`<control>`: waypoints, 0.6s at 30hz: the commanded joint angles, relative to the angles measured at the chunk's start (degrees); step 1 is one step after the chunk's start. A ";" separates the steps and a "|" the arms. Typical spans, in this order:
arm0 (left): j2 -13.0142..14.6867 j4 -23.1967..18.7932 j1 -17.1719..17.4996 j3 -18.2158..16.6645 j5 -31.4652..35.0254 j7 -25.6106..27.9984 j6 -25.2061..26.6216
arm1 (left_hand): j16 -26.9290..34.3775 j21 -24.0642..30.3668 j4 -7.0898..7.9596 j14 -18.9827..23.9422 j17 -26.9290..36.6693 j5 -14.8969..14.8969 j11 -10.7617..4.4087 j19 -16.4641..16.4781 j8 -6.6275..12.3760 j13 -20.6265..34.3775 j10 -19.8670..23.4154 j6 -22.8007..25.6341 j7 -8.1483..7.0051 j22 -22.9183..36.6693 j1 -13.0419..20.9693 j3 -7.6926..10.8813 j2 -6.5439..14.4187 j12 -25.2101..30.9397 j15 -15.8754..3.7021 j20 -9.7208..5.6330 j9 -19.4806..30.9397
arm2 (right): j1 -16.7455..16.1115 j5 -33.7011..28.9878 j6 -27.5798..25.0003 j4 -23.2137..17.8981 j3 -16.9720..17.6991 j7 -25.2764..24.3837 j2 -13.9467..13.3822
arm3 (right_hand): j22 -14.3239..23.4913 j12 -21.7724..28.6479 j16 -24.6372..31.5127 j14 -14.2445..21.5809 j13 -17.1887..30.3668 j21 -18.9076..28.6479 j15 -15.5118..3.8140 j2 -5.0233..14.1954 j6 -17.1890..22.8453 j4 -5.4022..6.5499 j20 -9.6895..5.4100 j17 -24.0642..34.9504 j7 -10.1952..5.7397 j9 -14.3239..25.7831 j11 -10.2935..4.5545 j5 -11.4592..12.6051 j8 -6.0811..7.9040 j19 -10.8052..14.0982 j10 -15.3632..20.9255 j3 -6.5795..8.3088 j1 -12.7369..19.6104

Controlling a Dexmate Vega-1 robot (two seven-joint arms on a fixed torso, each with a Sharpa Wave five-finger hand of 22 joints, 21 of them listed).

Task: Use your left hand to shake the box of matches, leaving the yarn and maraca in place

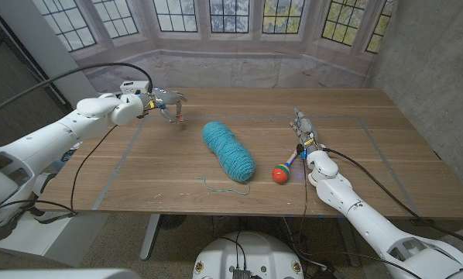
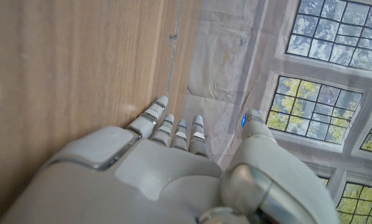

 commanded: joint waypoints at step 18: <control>-0.80 -7.14 3.35 -3.25 -1.24 0.25 1.04 | 0.07 0.24 0.23 1.17 0.19 -0.20 0.07 0.46 0.10 0.16 1.20 0.43 0.01 0.24 2.58 -0.47 2.85 0.10 -0.32 0.10 0.32 | -1.64 1.01 0.00 -1.22 0.90 0.66 -1.49 | 0.22 0.22 0.47 0.33 0.14 -0.13 0.04 -0.10 0.42 0.06 -1.29 0.12 0.00 0.36 0.20 -0.01 0.20 0.60 -0.15 -0.40 0.67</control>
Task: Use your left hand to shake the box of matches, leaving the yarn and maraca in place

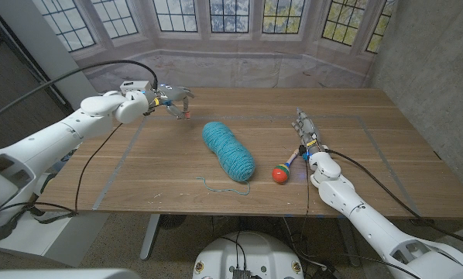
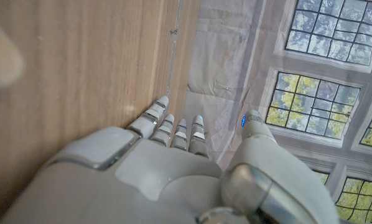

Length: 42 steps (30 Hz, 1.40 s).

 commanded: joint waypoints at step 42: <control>-2.77 -9.54 6.40 -4.25 -3.06 3.28 4.66 | 0.17 0.27 0.18 1.87 0.20 -0.15 0.31 0.53 0.38 0.31 2.09 1.67 0.39 0.27 2.18 -0.65 3.36 0.17 -0.20 -0.01 0.32 | -4.11 -1.41 -3.80 -6.19 0.65 -2.83 -4.71 | 0.22 0.26 0.47 0.33 0.14 -0.14 0.26 -0.09 0.48 -0.13 -1.19 0.14 0.01 0.37 0.35 -0.01 0.14 0.62 -0.12 -0.34 0.77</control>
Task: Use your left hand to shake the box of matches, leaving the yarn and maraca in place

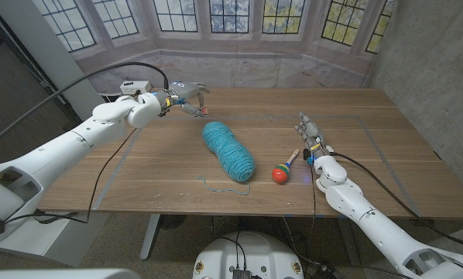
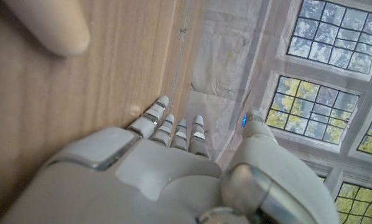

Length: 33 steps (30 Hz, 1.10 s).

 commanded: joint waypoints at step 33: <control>-2.38 -4.19 3.51 -1.98 -3.70 1.72 3.47 | 0.05 0.23 0.11 1.12 0.22 -0.14 0.07 0.38 0.18 0.39 0.54 0.45 0.32 0.29 1.93 -0.77 3.18 -0.09 -0.10 -0.02 0.45 | 0.20 -6.03 0.03 -5.56 -0.30 -2.64 -3.43 | 0.22 0.25 0.43 -0.10 0.15 -0.20 0.10 0.21 0.68 0.18 -1.05 0.17 0.06 0.07 0.43 0.00 0.17 0.46 -0.20 -0.22 0.60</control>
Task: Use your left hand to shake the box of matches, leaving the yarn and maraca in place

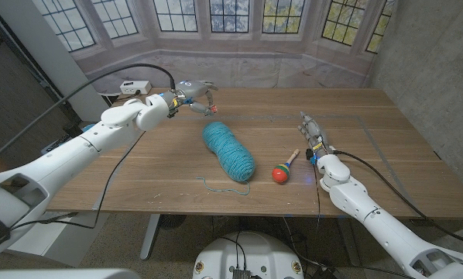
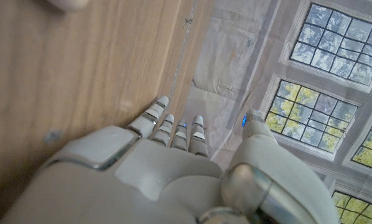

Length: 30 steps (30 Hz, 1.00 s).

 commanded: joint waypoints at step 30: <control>-2.00 -3.18 6.01 -2.69 -8.29 3.84 6.11 | -0.10 0.19 0.16 0.55 0.23 -0.05 0.82 0.15 0.01 0.15 0.21 0.05 0.50 0.30 1.72 -0.45 3.13 -0.34 0.31 0.20 0.38 | -1.26 -4.34 -0.57 -6.72 0.98 -2.89 -2.45 | 0.22 0.35 0.46 -0.06 0.14 -0.20 0.14 0.30 0.91 0.22 -0.97 0.19 0.16 0.08 0.70 0.01 0.19 0.38 0.04 -0.33 0.66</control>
